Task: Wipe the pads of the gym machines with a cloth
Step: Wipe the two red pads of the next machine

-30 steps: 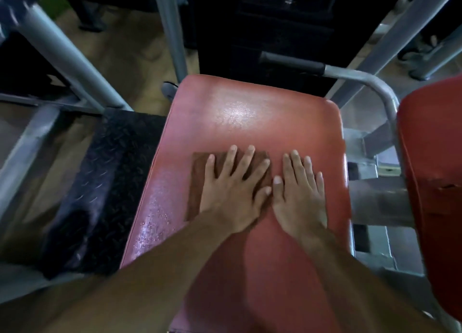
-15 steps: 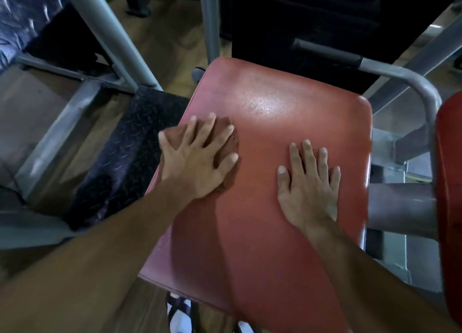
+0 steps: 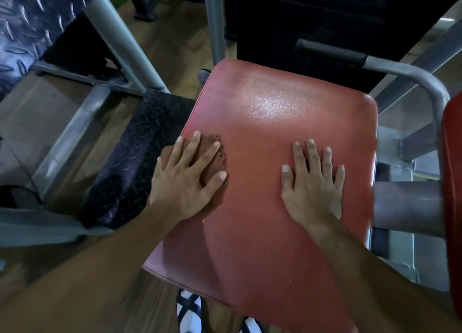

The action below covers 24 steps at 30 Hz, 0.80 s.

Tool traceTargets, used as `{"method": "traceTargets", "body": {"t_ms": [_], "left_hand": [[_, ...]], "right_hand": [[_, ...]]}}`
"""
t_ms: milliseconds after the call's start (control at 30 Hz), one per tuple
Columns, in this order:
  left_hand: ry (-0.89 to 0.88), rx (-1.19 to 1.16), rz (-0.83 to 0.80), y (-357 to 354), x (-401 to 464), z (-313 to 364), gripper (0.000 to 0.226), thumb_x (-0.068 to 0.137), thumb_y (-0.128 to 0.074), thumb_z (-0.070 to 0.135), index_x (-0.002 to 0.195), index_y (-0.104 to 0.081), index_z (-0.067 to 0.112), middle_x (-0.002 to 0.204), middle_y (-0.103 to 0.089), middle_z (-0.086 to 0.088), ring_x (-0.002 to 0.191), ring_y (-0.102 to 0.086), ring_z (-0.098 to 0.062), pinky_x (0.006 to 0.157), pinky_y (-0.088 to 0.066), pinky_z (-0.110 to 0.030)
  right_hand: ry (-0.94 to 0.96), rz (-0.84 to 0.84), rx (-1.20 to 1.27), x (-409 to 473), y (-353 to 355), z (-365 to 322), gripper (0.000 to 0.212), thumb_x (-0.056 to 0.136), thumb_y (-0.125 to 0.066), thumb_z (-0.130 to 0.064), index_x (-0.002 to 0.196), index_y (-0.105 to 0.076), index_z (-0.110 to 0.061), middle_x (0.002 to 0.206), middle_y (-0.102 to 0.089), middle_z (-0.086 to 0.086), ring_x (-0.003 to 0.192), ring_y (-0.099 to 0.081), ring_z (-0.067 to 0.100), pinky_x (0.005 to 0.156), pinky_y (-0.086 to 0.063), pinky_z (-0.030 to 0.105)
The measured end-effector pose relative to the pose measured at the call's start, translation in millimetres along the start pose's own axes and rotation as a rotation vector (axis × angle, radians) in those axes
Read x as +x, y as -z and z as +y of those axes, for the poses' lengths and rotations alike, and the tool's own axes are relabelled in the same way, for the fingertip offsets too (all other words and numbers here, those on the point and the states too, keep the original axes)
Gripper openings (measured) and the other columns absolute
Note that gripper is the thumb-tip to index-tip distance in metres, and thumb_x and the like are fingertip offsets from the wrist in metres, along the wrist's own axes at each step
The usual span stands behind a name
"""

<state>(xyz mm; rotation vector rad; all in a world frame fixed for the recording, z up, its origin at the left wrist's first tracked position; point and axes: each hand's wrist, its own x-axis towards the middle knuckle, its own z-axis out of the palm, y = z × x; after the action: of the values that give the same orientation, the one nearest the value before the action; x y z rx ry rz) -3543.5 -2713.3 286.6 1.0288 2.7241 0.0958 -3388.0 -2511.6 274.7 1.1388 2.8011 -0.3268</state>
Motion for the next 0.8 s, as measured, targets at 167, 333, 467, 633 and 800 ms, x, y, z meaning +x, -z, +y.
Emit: {"method": "traceTargets", "body": {"t_ms": [167,333,467,633,800], "left_hand": [[-0.01,0.028,-0.003,-3,-3,26,0.067,0.089,-0.009,0.075,0.151,0.005,0.052,0.165,0.014,0.01,0.153,0.01,-0.024,0.118,-0.002,-0.062],[-0.163,-0.027,-0.071,-14,-10,116,0.061,0.095,-0.02,0.068,0.151,-0.002,0.053,0.165,0.013,0.013,0.152,0.014,-0.022,0.115,0.011,-0.062],[-0.184,-0.479,-0.144,-8,13,153,0.046,0.102,-0.036,0.042,0.148,-0.036,0.043,0.164,-0.017,0.013,0.152,-0.006,-0.013,0.119,0.01,-0.05],[-0.054,-1.306,0.11,23,21,110,0.026,0.092,-0.053,0.021,0.114,-0.066,0.026,0.108,-0.068,0.007,0.095,-0.059,-0.002,0.092,-0.044,-0.018],[-0.184,-0.436,0.092,-7,20,22,0.059,0.099,-0.031,0.048,0.15,-0.039,0.02,0.16,-0.031,0.0,0.149,-0.023,-0.021,0.122,-0.016,-0.039]], "right_hand": [[0.026,-0.008,0.1,-1,3,4,0.06,0.101,-0.022,-0.052,0.158,-0.015,-0.032,0.168,-0.005,-0.006,0.154,0.004,0.025,0.122,0.002,0.051],[-0.032,0.077,0.558,-12,24,14,0.046,0.105,-0.03,-0.044,0.149,-0.039,-0.034,0.161,-0.03,-0.011,0.15,-0.022,0.012,0.123,-0.018,0.045],[-0.062,0.234,0.647,-28,34,15,0.049,0.101,-0.024,-0.05,0.14,-0.047,-0.032,0.149,-0.047,-0.008,0.139,-0.04,0.013,0.116,-0.033,0.046],[0.162,0.148,0.299,-32,25,-24,0.056,0.097,-0.031,-0.039,0.15,-0.037,-0.023,0.159,-0.032,0.003,0.15,-0.022,0.026,0.122,-0.018,0.047],[0.228,-0.078,0.051,-33,-7,-42,0.056,0.101,-0.017,-0.06,0.154,-0.002,-0.048,0.167,0.012,-0.005,0.153,0.015,0.024,0.122,0.006,0.055]]}}
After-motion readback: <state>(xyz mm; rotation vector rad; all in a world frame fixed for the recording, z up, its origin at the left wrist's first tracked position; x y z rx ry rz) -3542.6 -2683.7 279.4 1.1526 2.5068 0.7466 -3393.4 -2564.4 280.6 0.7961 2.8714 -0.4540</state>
